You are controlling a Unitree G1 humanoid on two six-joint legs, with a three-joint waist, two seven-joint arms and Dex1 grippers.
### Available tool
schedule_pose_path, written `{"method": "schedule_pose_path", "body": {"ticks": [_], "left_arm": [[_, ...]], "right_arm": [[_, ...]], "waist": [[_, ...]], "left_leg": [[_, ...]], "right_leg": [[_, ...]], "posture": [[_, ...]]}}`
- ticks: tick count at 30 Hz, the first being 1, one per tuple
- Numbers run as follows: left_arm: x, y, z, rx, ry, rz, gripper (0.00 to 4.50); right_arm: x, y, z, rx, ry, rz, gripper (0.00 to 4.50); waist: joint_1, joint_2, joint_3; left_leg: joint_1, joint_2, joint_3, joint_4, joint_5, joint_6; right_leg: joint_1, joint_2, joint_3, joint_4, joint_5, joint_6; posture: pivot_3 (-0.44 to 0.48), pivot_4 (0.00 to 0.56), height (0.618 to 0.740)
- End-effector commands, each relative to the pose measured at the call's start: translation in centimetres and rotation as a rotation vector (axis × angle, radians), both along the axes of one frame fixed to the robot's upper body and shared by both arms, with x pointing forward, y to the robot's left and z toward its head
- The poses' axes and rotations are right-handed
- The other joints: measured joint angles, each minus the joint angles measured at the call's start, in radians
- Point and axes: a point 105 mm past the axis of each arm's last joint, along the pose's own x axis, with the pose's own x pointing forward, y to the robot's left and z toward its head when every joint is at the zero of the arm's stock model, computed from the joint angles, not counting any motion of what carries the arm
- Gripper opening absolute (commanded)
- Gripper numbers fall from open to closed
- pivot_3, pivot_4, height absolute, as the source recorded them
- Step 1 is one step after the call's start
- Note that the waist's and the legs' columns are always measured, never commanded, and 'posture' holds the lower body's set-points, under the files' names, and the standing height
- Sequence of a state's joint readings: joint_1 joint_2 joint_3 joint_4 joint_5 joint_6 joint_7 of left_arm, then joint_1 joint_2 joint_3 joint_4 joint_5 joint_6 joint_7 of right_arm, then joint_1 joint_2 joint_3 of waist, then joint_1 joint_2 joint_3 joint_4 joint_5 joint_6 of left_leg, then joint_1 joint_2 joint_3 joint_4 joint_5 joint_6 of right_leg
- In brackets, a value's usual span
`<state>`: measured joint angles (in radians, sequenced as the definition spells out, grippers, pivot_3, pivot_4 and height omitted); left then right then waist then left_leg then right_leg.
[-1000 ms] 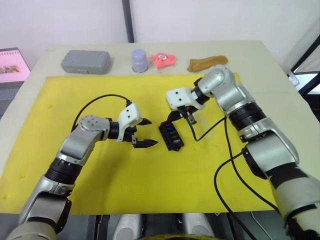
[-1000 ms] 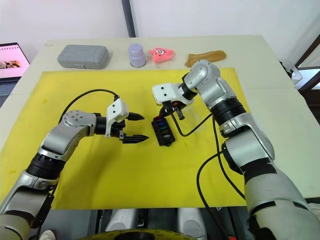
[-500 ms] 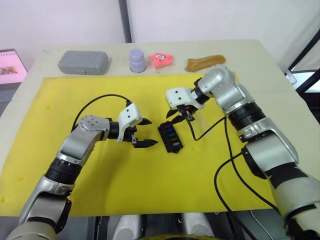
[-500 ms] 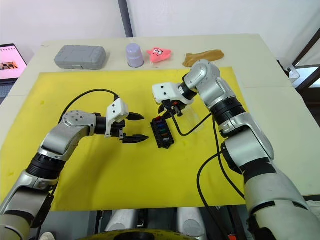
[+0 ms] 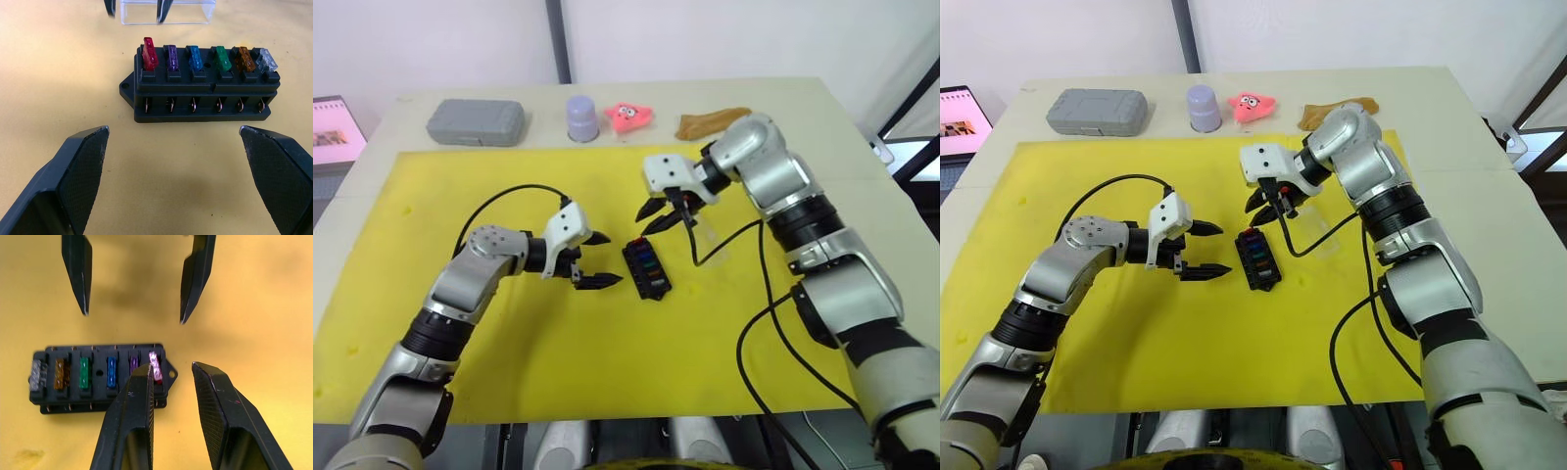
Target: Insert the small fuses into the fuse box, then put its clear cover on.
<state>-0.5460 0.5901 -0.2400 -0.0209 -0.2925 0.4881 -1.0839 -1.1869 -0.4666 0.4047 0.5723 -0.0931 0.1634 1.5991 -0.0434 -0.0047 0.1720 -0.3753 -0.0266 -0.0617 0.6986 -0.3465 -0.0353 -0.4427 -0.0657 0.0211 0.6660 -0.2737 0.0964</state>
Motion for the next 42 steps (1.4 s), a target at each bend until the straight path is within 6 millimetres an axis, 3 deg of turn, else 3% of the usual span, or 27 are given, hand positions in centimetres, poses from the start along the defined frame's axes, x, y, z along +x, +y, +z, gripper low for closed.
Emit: {"method": "schedule_pose_path", "body": {"ticks": [1,10,42], "left_arm": [[0.3,0.1,1.4,-0.013,-0.054,-0.005,4.5],[0.4,0.2,1.5,-0.011,-0.056,-0.007,4.5],[0.3,0.2,1.5,-0.015,-0.058,-0.002,4.5]], "right_arm": [[-0.2,-0.1,1.4,0.028,-0.044,0.009,1.33],[-0.2,0.1,-0.3,0.005,-0.048,0.011,1.33],[0.1,0.6,-1.4,-0.017,-0.052,0.018,1.33]], "waist": [[0.0,0.0,0.0],[-0.001,0.0,0.0],[-0.001,0.0,0.0]], "left_leg": [[0.0,0.0,0.0,0.0,0.0,0.0],[0.0,0.0,0.0,0.0,0.0,0.0],[0.0,0.0,0.0,0.0,0.0,0.0]], "right_leg": [[0.0,0.0,0.0,0.0,0.0,0.0],[0.0,0.0,0.0,0.0,0.0,0.0],[0.0,0.0,0.0,0.0,0.0,0.0]], "posture": [[0.0,0.15,0.74],[0.0,0.15,0.74],[0.0,0.15,0.74]]}}
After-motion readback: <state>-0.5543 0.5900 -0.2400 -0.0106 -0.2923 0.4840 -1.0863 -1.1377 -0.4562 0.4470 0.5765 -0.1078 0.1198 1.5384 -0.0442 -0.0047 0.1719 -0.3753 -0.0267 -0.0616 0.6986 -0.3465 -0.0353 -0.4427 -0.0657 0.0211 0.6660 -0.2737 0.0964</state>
